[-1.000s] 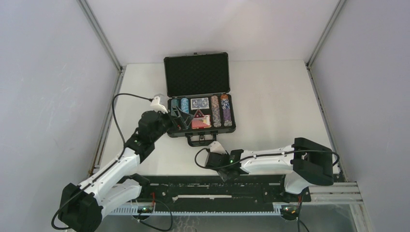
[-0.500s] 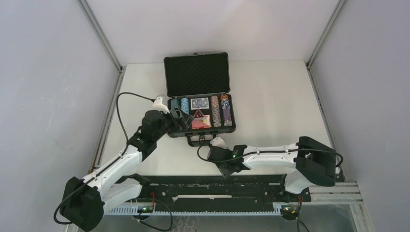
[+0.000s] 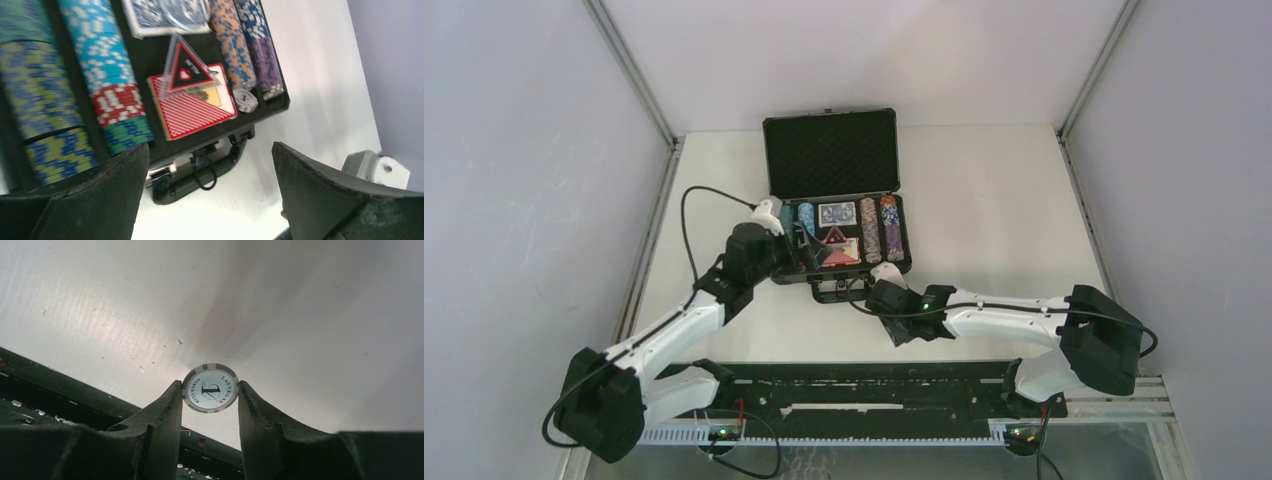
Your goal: Pack up texas hold em set
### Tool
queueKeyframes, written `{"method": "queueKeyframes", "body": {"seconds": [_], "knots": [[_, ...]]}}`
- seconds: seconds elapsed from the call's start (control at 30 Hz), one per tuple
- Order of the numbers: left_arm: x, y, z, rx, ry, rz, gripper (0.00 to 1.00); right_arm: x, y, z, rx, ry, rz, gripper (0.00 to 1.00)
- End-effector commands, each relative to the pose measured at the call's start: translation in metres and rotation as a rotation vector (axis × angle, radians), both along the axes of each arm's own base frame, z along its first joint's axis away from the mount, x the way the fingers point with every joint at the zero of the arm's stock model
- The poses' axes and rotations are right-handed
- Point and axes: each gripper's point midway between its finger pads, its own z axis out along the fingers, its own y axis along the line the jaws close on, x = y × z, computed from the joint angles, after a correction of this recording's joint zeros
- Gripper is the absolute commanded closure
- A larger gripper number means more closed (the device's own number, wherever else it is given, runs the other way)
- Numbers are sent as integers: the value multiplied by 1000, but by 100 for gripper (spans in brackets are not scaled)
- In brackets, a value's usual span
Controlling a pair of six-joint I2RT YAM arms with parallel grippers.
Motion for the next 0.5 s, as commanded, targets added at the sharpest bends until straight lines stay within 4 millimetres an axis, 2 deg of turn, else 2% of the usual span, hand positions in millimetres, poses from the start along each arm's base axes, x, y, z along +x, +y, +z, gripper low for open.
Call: {"method": "queueKeyframes", "body": {"seconds": [0.0, 0.3, 0.47], "knots": [[-4, -43, 30, -112, -16, -209, 3, 19, 3, 21, 27, -87, 23, 59], [-36, -78, 42, -227, 32, -427, 11, 33, 14, 49, 79, -150, 60, 60], [-55, -101, 34, -232, 104, -562, 11, 36, 17, 59, 88, -172, 71, 60]]}}
